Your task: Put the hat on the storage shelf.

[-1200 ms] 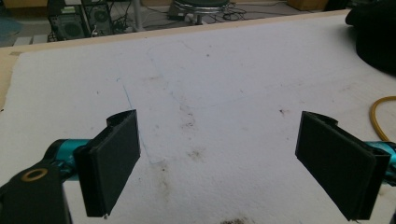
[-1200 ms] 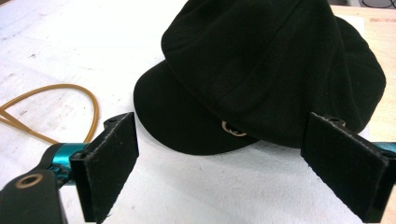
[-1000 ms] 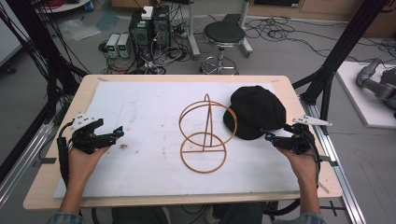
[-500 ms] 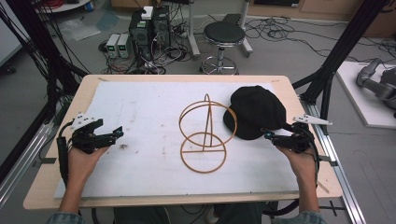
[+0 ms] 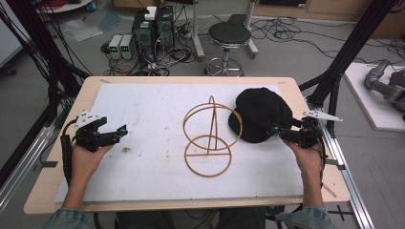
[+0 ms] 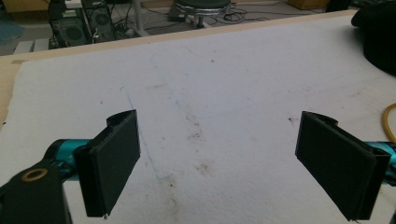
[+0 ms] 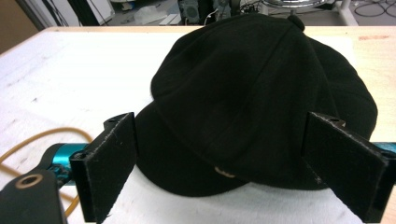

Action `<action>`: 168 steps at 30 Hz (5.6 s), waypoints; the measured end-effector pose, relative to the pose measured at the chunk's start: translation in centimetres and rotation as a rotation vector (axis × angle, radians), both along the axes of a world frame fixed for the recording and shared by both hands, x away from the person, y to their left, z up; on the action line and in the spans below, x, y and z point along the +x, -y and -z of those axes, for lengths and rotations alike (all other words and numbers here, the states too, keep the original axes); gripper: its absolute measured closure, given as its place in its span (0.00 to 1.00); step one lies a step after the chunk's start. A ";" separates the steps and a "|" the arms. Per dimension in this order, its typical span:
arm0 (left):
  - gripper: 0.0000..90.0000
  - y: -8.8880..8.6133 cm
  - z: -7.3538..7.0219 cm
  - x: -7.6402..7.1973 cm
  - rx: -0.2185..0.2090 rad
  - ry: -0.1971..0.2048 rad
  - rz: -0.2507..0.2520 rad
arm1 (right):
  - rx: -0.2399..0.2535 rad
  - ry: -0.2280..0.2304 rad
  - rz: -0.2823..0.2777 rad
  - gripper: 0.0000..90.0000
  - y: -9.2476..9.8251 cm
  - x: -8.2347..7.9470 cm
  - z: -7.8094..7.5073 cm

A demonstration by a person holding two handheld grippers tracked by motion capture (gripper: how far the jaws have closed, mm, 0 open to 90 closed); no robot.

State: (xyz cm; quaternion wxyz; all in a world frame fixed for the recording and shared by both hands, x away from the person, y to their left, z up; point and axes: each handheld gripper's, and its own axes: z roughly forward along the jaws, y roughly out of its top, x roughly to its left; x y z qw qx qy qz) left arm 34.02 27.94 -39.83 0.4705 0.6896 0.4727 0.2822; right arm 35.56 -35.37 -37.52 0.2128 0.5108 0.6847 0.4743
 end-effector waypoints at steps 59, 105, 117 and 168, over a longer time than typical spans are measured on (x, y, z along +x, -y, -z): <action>0.16 0.4 0.1 -0.6 0.032 -0.005 0.049 | 0.084 -0.059 0.166 0.17 -0.2 13.0 2.3; 0.16 0.9 -0.3 -0.3 0.011 0.018 0.064 | 0.005 0.257 0.149 0.93 -1.5 7.5 -6.7; 0.16 1.0 -0.7 -0.3 0.009 0.022 0.067 | 0.072 0.355 0.113 0.93 -2.4 5.4 -12.9; 0.16 0.9 -1.0 -0.3 0.009 0.030 0.059 | 0.260 0.456 -0.506 0.89 -8.7 -2.6 -23.3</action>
